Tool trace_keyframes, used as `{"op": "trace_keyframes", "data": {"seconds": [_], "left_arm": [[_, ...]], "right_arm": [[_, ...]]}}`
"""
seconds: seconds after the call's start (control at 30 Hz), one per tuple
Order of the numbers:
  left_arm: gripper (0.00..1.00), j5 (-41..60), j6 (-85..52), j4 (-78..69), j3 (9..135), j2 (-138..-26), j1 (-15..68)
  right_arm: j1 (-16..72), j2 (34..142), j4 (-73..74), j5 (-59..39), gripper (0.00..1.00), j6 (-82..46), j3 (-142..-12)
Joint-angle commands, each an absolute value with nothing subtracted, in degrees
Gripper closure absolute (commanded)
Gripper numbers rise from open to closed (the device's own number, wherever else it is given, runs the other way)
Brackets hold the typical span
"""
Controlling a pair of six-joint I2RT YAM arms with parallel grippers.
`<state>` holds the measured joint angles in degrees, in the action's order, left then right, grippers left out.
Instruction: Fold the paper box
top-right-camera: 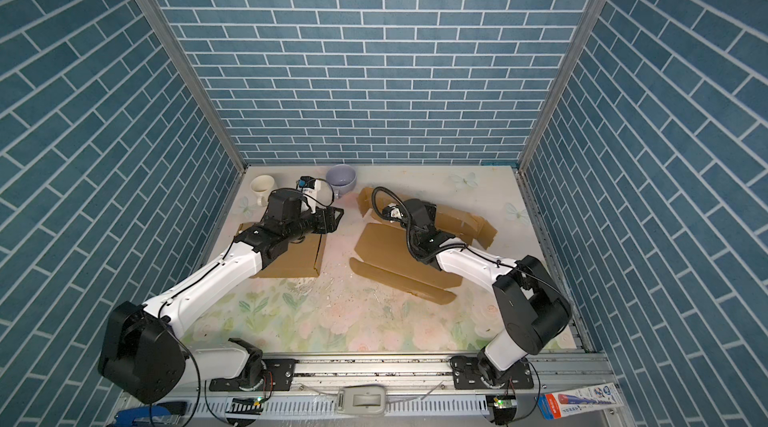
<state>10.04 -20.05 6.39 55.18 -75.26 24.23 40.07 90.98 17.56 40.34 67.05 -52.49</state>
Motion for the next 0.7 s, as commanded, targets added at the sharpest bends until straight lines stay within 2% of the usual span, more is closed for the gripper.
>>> {"op": "trace_keyframes", "data": {"seconds": [0.0, 0.3, 0.67], "left_arm": [[0.26, 12.2, -19.1, 7.8, 58.7, -75.7, 23.8], [0.25, 18.0, -18.7, 13.6, 71.7, -85.2, 24.5], [0.24, 20.2, -19.8, 15.6, 83.0, -98.9, 27.7]], "right_arm": [[40.5, 91.2, 29.5, 40.7, 1.00, 72.9, -49.8], [40.6, 91.8, 33.2, 39.2, 1.00, 76.5, -48.8], [40.5, 93.7, 35.6, 38.7, 1.00, 77.8, -48.5]]}}
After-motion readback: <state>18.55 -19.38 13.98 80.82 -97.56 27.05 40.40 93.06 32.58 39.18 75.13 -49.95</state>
